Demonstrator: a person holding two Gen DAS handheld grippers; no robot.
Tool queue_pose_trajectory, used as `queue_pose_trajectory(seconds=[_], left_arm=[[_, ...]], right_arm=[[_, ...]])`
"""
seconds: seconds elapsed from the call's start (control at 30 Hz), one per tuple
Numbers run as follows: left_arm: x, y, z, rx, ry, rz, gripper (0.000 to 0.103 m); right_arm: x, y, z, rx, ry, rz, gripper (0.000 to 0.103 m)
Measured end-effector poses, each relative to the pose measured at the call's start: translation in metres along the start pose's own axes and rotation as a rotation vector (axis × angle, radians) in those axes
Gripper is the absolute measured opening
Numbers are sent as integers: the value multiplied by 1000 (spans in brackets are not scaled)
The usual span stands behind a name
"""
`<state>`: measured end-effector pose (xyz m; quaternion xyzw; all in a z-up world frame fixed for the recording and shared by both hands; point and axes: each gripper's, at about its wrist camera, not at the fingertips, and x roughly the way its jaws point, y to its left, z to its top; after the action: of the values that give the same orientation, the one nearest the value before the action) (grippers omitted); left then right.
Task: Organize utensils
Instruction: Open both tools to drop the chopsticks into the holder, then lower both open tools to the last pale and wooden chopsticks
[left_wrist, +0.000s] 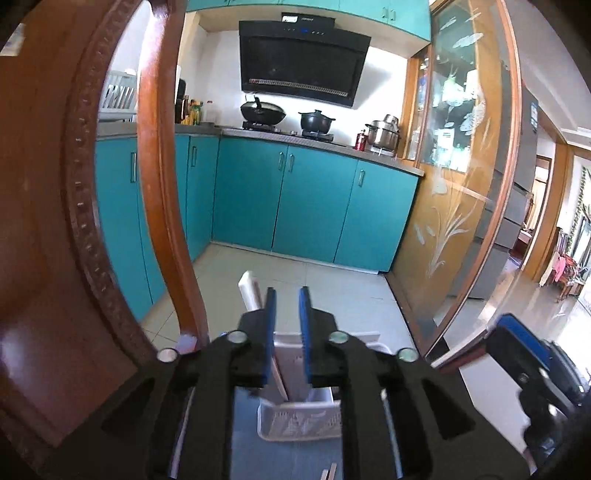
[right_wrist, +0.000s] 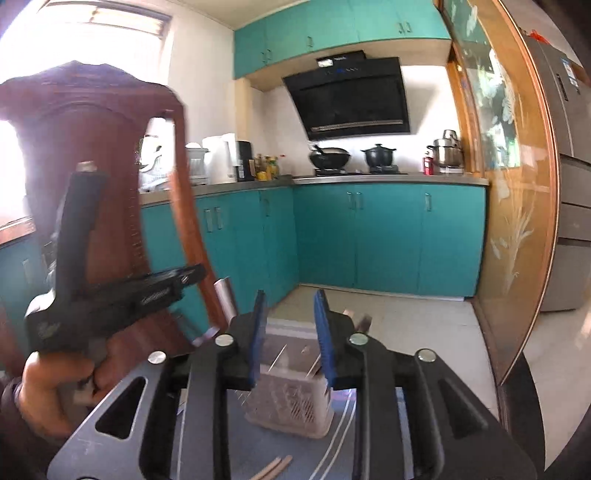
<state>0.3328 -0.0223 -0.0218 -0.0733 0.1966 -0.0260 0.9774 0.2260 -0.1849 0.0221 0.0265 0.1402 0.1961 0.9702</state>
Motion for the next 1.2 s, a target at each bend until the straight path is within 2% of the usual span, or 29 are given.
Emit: queue_pose_trajectory(seconds=[0.07, 0.17, 0.2, 0.27, 0.37, 0.57, 0.73, 0.87, 0.97, 1.2], left_arm=[[-19, 1, -13, 22, -32, -9, 26], [-38, 1, -39, 71, -46, -3, 28], [-40, 2, -51, 76, -25, 1, 28], [-38, 5, -68, 73, 42, -13, 28], [-30, 13, -90, 62, 133, 8, 28], [-32, 22, -98, 74, 154, 48, 30], [-32, 28, -109, 71, 189, 59, 31], [-26, 30, -117, 71, 229, 65, 32], [-23, 31, -122, 68, 253, 60, 32], [-12, 22, -141, 110, 346, 37, 36]], right_arm=[[-10, 2, -19, -14, 43, 47, 37], [13, 3, -66, 25, 301, 130, 39], [28, 3, -88, 57, 421, 145, 39], [57, 4, -127, 109, 632, 123, 39], [77, 11, -155, 123, 747, 119, 39], [100, 19, -176, 97, 829, 26, 38], [104, 33, -182, 42, 816, -5, 35], [107, 39, -183, 3, 829, -25, 16], [103, 32, -183, 27, 855, -27, 10], [82, -15, -180, 97, 863, -137, 6]])
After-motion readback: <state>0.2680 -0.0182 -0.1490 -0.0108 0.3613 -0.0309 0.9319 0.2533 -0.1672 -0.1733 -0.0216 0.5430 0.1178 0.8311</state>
